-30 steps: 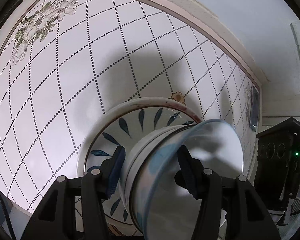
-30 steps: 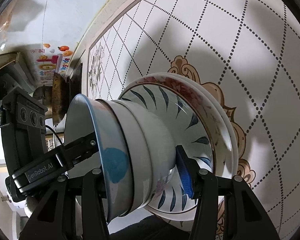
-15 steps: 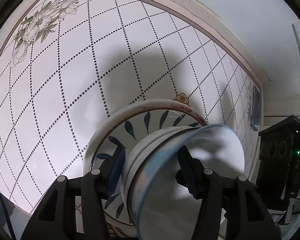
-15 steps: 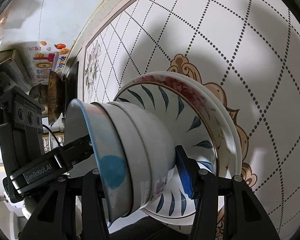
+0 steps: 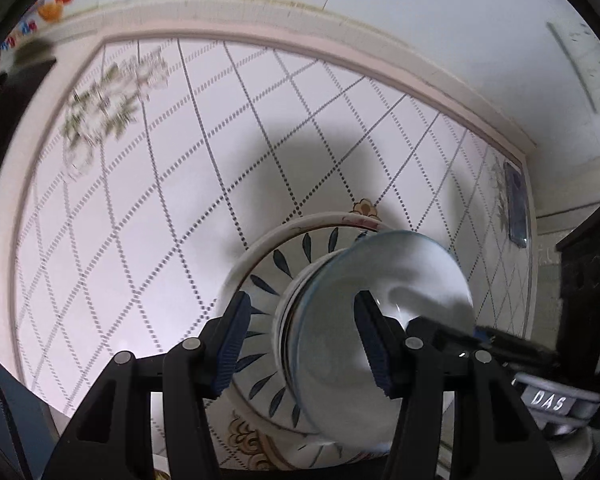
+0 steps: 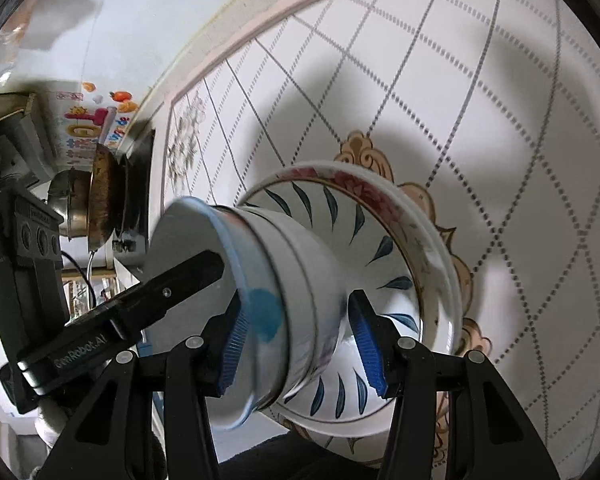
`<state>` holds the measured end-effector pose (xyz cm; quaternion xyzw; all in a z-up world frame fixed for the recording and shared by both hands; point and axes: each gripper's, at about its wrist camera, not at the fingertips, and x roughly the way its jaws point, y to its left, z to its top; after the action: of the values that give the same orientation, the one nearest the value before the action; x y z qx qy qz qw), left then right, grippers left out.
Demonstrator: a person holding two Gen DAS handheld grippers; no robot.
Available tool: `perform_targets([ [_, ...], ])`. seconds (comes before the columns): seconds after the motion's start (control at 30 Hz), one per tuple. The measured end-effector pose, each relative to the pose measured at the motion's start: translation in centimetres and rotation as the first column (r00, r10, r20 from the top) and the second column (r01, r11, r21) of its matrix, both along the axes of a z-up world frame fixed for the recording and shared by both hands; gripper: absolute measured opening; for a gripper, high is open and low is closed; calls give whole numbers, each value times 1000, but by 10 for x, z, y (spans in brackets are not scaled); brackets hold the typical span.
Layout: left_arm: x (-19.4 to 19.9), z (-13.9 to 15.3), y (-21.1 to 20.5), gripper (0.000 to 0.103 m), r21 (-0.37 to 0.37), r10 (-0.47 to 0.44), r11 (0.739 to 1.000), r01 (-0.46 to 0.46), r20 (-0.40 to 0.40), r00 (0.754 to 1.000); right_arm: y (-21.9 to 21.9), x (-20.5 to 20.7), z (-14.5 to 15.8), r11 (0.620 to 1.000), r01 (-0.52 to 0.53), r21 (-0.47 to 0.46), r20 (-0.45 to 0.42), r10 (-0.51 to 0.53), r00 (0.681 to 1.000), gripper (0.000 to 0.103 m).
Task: Organize plates and bowls
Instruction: 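Carry the bowl stack onto the blue-striped plate stack with both grippers, then open both grippers and lift them away from the bowls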
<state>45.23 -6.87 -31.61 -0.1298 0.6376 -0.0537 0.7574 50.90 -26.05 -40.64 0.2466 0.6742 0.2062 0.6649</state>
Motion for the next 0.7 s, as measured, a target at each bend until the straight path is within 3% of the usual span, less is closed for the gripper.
perform_targets([
  [0.07, -9, 14, 2, 51, 34, -16, 999, 14, 43, 999, -2, -5, 19, 999, 4, -43, 54, -2, 999, 54],
  [0.4, -61, 79, 21, 55, 136, -98, 988, 69, 217, 971, 3, -73, 119, 957, 156, -244, 280, -85, 956, 90],
  [0.47, -75, 93, 24, 59, 158, -122, 984, 83, 257, 959, 7, -94, 139, 943, 189, -274, 319, -96, 943, 92],
  [0.7, -126, 135, 36, 62, 182, -164, 978, 103, 357, 920, 32, -162, 196, 897, 282, -341, 445, -111, 889, 94],
])
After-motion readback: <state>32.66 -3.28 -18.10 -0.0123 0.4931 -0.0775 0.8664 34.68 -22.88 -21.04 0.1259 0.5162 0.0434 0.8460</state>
